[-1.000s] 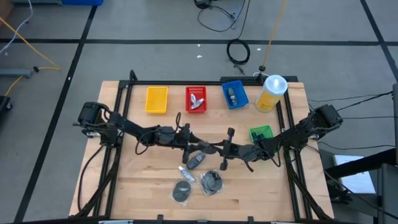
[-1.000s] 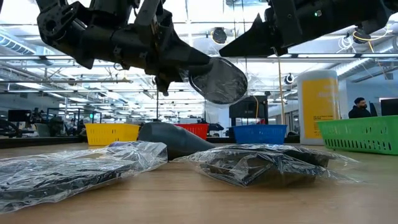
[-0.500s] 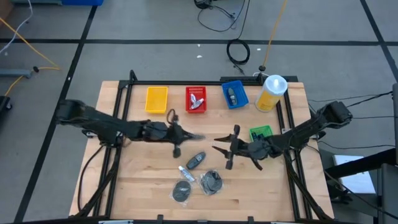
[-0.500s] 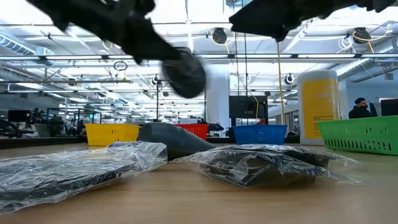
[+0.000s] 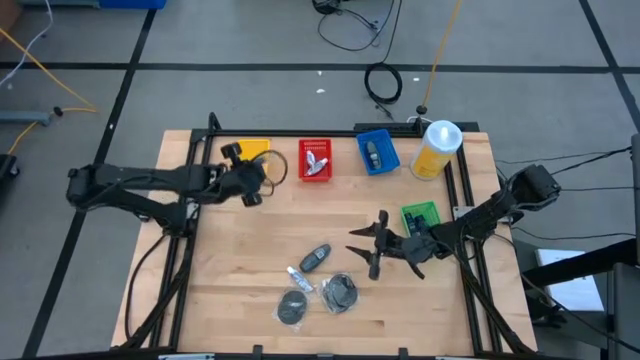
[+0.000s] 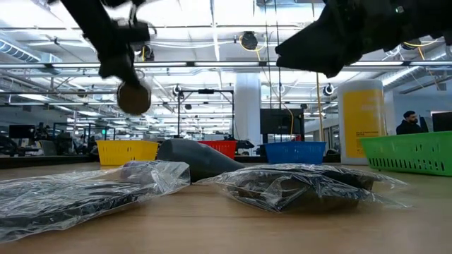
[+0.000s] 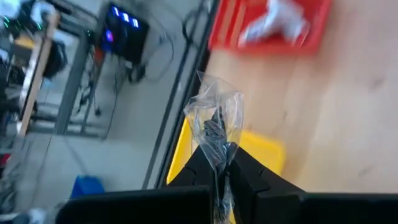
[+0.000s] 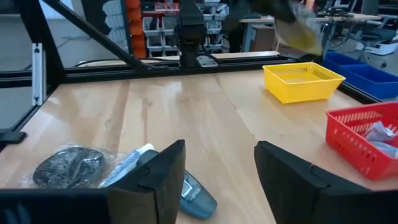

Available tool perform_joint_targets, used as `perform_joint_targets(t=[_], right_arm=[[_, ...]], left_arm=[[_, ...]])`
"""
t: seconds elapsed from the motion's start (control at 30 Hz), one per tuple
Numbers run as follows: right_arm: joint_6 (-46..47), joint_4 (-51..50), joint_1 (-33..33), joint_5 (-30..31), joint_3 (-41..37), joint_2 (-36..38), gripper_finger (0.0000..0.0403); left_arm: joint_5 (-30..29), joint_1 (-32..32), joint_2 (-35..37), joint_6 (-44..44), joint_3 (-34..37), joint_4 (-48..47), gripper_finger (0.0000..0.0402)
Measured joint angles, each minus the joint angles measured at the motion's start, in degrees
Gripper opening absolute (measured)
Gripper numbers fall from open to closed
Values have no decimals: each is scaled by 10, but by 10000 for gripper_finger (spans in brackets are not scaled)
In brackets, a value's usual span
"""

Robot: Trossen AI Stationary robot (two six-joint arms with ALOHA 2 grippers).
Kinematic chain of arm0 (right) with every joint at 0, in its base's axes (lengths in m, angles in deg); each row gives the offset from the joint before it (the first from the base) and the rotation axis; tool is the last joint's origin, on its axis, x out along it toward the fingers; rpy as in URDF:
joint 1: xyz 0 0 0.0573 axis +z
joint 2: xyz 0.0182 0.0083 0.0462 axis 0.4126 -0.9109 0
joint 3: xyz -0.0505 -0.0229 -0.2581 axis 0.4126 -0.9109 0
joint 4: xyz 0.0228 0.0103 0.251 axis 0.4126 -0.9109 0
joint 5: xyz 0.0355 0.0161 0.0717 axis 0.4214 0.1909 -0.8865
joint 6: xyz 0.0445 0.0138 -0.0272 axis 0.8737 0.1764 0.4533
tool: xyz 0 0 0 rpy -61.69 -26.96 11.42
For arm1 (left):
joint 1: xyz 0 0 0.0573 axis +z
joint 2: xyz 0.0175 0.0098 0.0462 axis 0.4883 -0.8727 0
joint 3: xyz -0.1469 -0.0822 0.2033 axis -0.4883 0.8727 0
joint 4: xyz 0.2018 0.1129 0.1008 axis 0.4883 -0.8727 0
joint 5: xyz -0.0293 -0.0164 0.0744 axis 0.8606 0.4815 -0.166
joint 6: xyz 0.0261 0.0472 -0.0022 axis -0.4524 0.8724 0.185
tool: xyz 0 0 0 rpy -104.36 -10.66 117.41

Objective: Pick & Place Travel size toiletries
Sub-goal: Put the black hairbrush into the yellow bin

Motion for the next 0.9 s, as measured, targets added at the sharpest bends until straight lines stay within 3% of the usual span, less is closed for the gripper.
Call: perform_joint_targets(t=[0.1, 0.33, 0.6, 0.73, 0.9], right_arm=[[14, 5, 1, -1, -4, 0, 181], [15, 5, 13, -3, -5, 0, 180], [11, 5, 13, -3, -5, 0, 178], [11, 5, 13, -2, -5, 0, 176], [12, 5, 13, -2, -5, 0, 176]], left_arm=[[22, 64, -13, 66, 26, 27, 18], [155, 171, -27, 236, 92, 177, 53], [207, 235, -46, 294, 128, 231, 57], [202, 257, -75, 299, 128, 235, 59], [202, 268, -90, 303, 129, 237, 106]])
